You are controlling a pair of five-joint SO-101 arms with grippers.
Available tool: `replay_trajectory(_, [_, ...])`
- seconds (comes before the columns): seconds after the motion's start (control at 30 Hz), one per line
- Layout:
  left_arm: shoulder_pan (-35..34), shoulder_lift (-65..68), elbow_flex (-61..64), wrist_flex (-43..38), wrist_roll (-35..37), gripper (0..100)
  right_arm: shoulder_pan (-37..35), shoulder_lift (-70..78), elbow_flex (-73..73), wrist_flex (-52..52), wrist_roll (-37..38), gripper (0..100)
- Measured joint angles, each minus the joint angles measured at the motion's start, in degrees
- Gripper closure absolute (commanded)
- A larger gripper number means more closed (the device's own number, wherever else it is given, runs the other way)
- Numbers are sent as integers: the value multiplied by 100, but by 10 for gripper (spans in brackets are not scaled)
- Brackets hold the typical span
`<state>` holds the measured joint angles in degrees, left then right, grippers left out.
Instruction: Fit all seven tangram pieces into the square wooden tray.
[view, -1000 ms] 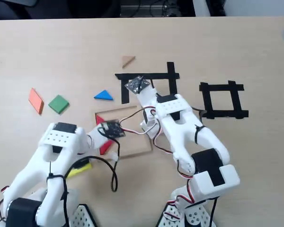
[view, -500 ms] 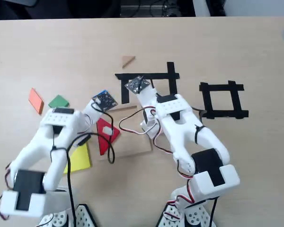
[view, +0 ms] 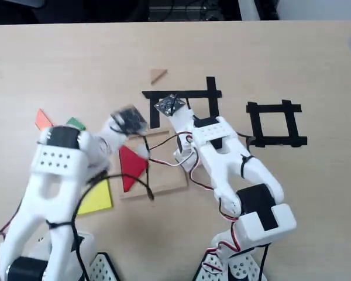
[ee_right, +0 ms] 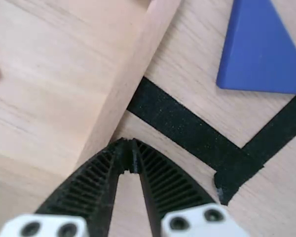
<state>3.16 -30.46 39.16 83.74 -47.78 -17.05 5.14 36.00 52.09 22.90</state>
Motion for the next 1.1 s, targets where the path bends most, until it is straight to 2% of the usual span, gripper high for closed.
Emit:
replay_trajectory(0.2, [193,-158,1037,35,0,970,0,0,0,0,0,987])
replay_trajectory(0.43, [677,-132,2145,-431,18,970,0,0,0,0,0,987])
replay_trajectory(0.67, [721,-132,2435,-826,26,970,0,0,0,0,0,987])
replay_trajectory(0.83, [721,-132,2857,-1415,26,970,0,0,0,0,0,987])
replay_trajectory(1.1, [721,-132,2866,-1609,18,970,0,0,0,0,0,987])
